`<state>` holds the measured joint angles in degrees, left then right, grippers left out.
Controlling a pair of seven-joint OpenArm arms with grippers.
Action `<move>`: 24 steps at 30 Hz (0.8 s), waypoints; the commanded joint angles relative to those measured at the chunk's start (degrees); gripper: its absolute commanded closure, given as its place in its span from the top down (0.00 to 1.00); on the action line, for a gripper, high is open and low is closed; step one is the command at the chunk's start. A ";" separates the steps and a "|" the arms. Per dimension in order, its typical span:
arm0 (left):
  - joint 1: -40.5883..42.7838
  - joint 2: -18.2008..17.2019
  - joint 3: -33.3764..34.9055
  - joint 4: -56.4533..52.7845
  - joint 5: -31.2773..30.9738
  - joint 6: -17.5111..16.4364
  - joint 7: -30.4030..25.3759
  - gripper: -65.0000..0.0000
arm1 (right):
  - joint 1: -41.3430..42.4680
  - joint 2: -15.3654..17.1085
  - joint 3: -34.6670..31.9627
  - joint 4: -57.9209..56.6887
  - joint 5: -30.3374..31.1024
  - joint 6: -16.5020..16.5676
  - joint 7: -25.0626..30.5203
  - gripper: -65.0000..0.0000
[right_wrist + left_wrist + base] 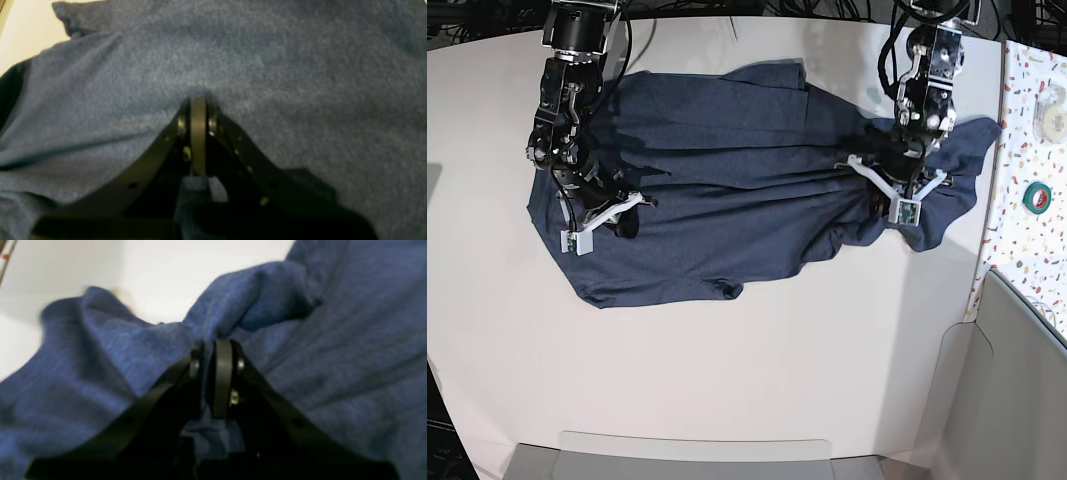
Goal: Layout the t-shirt on the table in an organized manner, then fold the t-shirt properly
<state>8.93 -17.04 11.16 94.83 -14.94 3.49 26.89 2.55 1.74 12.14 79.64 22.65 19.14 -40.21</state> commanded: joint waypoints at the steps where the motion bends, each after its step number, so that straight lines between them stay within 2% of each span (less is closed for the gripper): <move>1: 0.43 -0.59 -0.30 2.62 0.21 0.07 -1.44 0.05 | -0.39 0.50 -0.14 -0.56 -3.01 -1.33 -4.41 0.00; 6: 5.09 -0.33 0.31 10.18 0.21 -0.01 -1.27 0.05 | -0.39 0.50 -0.05 -0.56 -3.01 -1.33 -4.41 0.00; 9: 6.50 -0.59 2.95 12.56 0.21 -0.01 -1.18 0.05 | -0.39 0.50 0.03 -0.56 -3.01 -1.33 -4.32 0.00; 21: 11.60 -0.68 3.92 13.44 0.21 -0.01 -1.71 0.05 | -0.92 0.50 0.12 -0.56 -3.01 -1.33 -4.32 0.00; 24: 11.51 -0.68 4.18 13.44 0.21 0.16 -1.00 0.07 | -0.92 0.50 0.12 -0.56 -3.01 -1.33 -4.32 0.00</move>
<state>20.60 -17.34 15.49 107.20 -14.94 3.44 26.85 2.37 1.87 12.08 79.64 22.68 19.14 -39.97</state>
